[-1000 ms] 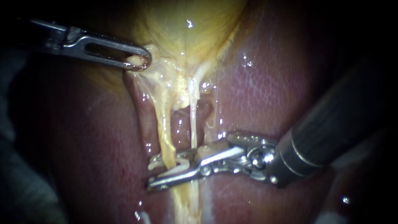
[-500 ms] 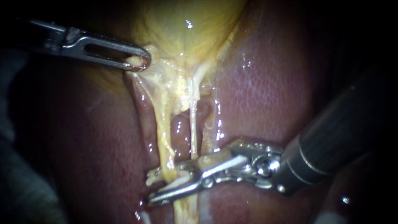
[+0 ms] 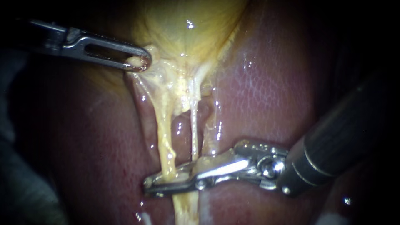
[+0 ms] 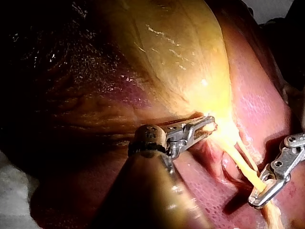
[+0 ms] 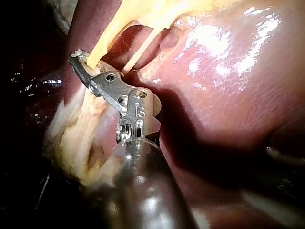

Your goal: Clipping first clip left tube

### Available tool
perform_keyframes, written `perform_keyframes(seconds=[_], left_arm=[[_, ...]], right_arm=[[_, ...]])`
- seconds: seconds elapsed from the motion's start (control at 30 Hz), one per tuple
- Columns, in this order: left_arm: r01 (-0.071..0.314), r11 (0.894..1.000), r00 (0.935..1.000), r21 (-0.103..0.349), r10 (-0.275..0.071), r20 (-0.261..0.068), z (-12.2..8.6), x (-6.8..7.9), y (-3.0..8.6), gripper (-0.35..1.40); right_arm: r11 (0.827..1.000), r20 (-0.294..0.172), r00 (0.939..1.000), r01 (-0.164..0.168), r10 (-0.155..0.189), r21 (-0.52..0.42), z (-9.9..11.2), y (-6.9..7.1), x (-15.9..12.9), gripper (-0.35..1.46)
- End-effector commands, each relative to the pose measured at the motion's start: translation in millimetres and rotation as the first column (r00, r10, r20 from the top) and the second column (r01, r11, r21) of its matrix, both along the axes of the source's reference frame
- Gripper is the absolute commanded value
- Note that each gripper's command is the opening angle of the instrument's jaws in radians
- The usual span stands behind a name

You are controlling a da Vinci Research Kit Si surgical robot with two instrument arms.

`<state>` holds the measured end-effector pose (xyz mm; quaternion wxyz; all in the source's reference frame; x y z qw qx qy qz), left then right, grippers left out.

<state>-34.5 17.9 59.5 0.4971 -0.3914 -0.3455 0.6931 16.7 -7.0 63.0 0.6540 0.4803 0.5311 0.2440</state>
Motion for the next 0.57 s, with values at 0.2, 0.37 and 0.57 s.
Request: perform_keyframes(seconds=[0.2, 0.37, 0.57], left_arm=[[0.0, 1.0, 1.0, 0.0, 0.0, 0.0, 0.1, 0.0, 0.0, -0.35], [0.0, 1.0, 1.0, 0.0, 0.0, 0.0, 0.1, 0.0, 0.0, -0.35], [0.0, 1.0, 1.0, 0.0, 0.0, 0.0, 0.1, 0.0, 0.0, -0.35]], right_arm=[[1.0, 0.0, 1.0, 0.002, -0.002, 0.0, 0.1, -0.1, -0.2, -0.35], [1.0, 0.0, 1.0, 0.003, -0.003, -0.001, 0.2, -0.2, -0.2, -0.35], [1.0, 0.0, 1.0, 0.002, -0.002, -0.001, 0.2, -0.1, -0.2, -0.35]])
